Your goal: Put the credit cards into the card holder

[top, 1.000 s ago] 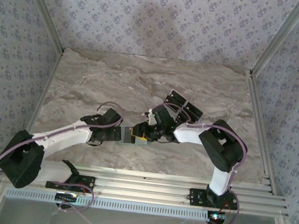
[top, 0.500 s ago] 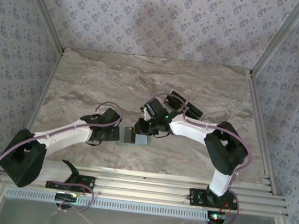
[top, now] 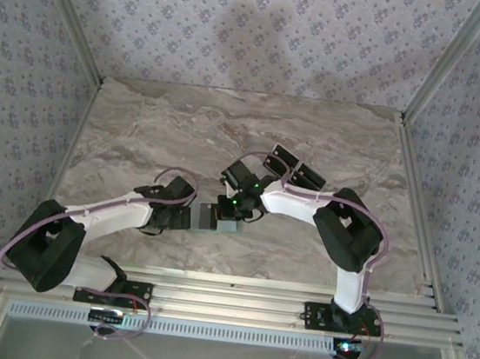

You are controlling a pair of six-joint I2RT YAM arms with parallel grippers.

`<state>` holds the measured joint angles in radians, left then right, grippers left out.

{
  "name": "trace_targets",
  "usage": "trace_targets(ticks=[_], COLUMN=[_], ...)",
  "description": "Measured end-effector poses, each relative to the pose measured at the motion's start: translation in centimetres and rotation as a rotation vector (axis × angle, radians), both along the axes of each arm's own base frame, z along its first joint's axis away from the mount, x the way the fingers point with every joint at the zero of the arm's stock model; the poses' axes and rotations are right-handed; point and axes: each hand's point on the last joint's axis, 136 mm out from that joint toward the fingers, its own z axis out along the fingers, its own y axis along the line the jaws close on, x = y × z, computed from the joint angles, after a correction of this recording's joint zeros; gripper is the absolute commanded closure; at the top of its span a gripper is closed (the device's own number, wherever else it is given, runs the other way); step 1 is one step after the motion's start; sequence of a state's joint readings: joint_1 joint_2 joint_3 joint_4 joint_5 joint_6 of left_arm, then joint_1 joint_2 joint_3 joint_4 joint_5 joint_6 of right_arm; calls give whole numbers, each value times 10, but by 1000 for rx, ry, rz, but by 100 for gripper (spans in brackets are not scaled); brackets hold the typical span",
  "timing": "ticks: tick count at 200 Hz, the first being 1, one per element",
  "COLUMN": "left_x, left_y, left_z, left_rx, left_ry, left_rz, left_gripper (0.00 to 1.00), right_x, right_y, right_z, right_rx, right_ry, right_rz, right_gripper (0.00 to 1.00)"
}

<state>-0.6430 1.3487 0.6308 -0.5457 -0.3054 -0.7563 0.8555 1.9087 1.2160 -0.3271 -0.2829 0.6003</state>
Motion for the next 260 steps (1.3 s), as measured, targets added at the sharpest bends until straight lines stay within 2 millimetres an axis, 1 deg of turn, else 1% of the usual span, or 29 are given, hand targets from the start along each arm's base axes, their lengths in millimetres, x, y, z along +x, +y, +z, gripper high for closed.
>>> trace_targets(ticks=[49,112,141,182,229,241,260], left_x=[2,2,2,2,2,2,0], left_y=[-2,-3,-3,-3,0,2,6], left_z=[-3,-4,-4,-3,6,6,6], left_rx=[-10,-14,-15,-15,-20,-12,7], left_ry=[-4,-9,-9,-10,-35,-38,-32], left_rz=[-2,-1,-1,-1,6,9,17], left_gripper=[0,0,0,0,0,0,0], right_x=[0,1,1,-1,-2,-1,-2], right_y=[10,28,32,31,22,21,18], right_z=[-10,-8,-7,-4,21,22,18], right_rx=[-12,3,10,16,48,49,36], right_ry=[5,2,5,3,-30,-31,-29], right_rz=[24,47,55,57,46,44,38], right_gripper=[92,92,93,92,92,92,92])
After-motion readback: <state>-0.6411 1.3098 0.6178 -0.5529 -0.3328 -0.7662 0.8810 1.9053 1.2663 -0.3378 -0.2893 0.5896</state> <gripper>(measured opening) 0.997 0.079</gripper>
